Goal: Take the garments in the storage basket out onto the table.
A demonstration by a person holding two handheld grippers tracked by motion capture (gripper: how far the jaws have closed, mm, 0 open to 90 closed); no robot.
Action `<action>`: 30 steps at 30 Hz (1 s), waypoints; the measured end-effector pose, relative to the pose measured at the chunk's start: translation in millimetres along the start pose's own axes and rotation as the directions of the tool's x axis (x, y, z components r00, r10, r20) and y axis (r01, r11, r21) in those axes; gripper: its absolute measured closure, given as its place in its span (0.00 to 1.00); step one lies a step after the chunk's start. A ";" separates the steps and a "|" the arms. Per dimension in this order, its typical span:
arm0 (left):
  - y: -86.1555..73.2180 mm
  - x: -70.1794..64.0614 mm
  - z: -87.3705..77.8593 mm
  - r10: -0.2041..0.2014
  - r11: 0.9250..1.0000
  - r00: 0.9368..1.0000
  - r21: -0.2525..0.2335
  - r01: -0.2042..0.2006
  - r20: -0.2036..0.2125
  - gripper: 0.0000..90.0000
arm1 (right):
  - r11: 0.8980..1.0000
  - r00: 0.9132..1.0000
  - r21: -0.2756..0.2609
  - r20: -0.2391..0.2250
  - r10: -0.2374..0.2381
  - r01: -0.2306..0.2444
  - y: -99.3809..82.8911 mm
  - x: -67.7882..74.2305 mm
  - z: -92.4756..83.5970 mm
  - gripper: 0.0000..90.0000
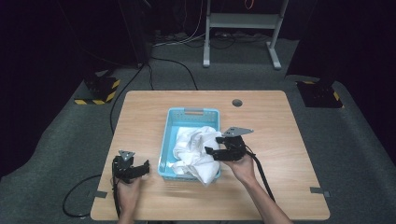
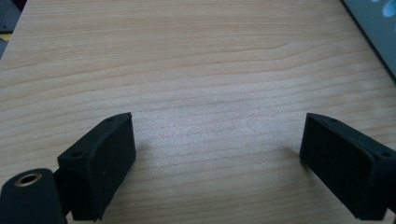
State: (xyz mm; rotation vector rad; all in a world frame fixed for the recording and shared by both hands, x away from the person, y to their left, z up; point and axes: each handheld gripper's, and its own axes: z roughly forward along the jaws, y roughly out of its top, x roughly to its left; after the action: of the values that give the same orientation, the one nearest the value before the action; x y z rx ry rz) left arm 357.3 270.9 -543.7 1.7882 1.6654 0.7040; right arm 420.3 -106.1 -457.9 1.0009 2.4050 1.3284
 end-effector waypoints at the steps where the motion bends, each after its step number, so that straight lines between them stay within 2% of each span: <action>1: 0.0 0.0 0.0 0.000 1.000 1.000 0.000 0.000 0.000 0.12 | 1.000 1.000 0.002 0.009 -0.009 0.009 -0.2 1.1 0.6 0.47; 8: 0.0 -0.1 0.0 0.000 1.000 1.000 0.000 0.000 0.000 0.12 | 0.998 0.999 0.033 0.020 -0.047 0.046 -0.6 5.8 5.1 0.68; 15: 0.0 0.0 0.0 0.000 1.000 1.000 0.000 0.000 0.000 0.12 | 0.998 0.999 0.056 -0.029 -0.033 0.034 -2.4 2.9 8.8 0.92; 23: 0.0 -0.1 0.0 0.001 1.000 1.000 0.000 -0.001 -0.001 0.12 | 0.999 0.998 0.022 -0.058 -0.034 0.036 3.0 2.5 -0.2 0.96; 30: 0.0 0.0 0.0 0.000 1.000 1.000 0.000 0.000 0.000 0.12 | 0.998 0.992 -0.049 -0.118 -0.043 0.038 23.3 5.1 -16.6 0.96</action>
State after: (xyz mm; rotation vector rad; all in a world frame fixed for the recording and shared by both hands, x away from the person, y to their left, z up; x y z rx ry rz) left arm 357.3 270.9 -543.7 1.7882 1.6655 0.7040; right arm 419.1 -105.3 -428.9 0.8793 2.4530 1.4620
